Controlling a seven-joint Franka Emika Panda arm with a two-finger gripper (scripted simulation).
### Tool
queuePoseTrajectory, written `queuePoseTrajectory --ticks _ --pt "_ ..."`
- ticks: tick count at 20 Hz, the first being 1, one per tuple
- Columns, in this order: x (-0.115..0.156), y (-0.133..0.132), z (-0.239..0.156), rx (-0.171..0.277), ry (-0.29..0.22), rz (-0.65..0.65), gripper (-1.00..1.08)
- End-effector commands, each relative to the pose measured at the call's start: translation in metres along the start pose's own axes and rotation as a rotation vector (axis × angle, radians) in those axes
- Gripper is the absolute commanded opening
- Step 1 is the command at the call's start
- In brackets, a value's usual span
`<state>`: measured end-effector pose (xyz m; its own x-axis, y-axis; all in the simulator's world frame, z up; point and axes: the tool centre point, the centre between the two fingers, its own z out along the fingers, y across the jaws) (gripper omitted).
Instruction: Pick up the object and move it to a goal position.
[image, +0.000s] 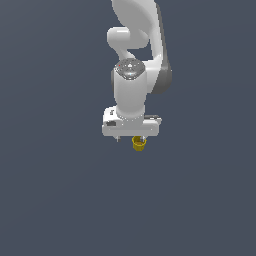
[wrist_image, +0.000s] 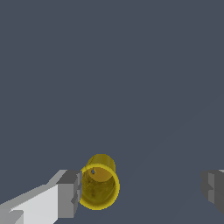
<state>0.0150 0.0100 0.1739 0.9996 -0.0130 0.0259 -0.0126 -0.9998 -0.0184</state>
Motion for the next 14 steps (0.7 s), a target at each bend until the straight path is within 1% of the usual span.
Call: queuePoseTrajectory --ticks 1,8,14 --pt "0.002 0.0 -0.001 0.003 0.004 0.003 1.0" --pt "-0.006 -0.006 0.009 0.0 -0.001 0.021 1.0" --pt "-0.025 -0.02 0.033 -0.006 -0.01 0.069 1.0"
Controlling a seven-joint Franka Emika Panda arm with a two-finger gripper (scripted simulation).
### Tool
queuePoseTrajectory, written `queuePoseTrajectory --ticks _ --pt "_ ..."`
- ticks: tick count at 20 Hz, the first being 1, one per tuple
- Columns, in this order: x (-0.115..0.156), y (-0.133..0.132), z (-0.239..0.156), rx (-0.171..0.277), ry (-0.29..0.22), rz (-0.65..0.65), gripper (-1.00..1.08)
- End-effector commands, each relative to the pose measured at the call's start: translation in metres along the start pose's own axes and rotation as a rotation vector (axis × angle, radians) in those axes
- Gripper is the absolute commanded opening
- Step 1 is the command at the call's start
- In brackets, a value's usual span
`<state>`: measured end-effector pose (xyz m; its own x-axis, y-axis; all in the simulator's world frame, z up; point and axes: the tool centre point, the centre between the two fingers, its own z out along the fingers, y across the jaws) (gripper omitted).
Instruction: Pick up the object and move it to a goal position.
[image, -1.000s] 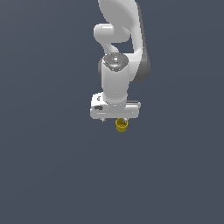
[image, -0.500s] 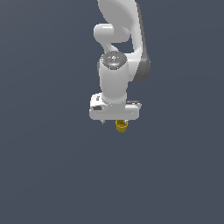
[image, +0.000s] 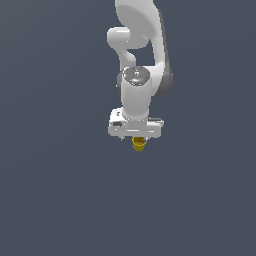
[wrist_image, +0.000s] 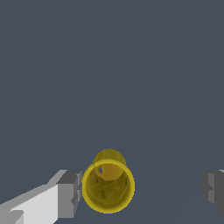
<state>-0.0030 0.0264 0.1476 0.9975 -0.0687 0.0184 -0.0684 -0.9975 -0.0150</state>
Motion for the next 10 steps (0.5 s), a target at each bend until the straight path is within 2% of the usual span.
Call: queuePoseTrajectory --ticks 1,10 --pt "-0.011 -0.007 0.012 -0.003 -0.005 0.024 1.0" --pt "-0.044 -0.024 0.046 -0.014 -0.016 0.097 1.0"
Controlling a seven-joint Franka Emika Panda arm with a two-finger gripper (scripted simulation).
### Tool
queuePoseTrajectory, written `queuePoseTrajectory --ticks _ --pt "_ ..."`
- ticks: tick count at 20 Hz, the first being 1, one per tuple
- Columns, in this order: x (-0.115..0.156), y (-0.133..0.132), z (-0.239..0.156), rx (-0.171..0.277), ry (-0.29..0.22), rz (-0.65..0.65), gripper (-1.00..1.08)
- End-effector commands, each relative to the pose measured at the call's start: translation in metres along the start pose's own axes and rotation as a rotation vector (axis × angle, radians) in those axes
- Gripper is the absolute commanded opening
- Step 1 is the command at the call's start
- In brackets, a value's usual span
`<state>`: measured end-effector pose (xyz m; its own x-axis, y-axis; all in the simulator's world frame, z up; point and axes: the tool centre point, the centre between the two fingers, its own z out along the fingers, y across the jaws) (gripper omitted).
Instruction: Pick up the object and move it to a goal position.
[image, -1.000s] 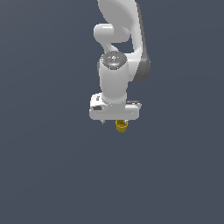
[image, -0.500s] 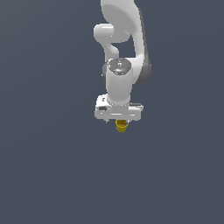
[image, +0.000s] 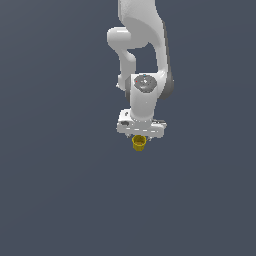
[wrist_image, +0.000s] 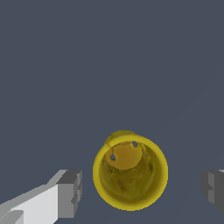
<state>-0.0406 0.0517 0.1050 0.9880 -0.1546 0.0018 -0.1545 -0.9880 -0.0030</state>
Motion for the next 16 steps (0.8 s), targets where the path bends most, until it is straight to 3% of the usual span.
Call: queuePoseTrajectory --ticks 1,9,16 --pt "-0.006 -0.002 0.005 -0.002 -0.001 0.014 1.0" --pt "-0.009 -0.003 0.011 -0.003 -0.002 0.017 1.0" --pt "-0.01 -0.003 0.04 -0.003 -0.002 0.019 1.0"
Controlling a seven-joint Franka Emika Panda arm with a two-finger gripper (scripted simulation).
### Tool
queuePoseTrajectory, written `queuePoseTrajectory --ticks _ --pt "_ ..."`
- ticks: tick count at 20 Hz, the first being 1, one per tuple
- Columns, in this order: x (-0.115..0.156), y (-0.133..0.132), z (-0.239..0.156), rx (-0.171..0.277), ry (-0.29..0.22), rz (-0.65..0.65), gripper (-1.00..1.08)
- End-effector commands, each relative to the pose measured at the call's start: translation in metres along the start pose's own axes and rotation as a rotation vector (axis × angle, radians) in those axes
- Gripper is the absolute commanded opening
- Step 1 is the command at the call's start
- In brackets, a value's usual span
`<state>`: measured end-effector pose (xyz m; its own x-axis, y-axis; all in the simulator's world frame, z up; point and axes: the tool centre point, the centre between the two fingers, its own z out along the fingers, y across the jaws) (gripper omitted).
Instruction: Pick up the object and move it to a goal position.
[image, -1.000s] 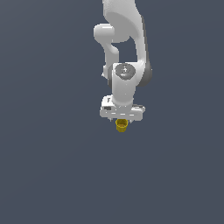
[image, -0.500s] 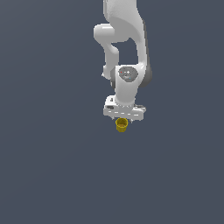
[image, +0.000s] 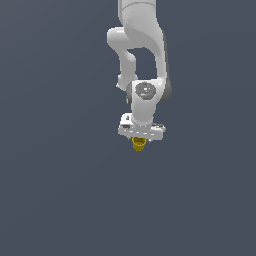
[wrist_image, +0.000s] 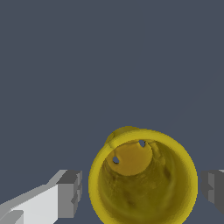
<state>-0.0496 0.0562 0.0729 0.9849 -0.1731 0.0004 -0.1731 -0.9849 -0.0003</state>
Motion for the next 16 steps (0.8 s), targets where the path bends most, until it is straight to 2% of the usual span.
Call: queuePoseTrajectory --ticks 1,8,9,16 --pt "-0.001 0.0 0.012 0.0 0.0 0.001 1.0" --pt "0.0 0.0 0.026 0.0 0.0 0.002 1.0" --pt "0.0 0.0 0.026 0.0 0.0 0.002 -1.0" --pt "0.0 0.0 0.026 0.0 0.0 0.002 -1.0"
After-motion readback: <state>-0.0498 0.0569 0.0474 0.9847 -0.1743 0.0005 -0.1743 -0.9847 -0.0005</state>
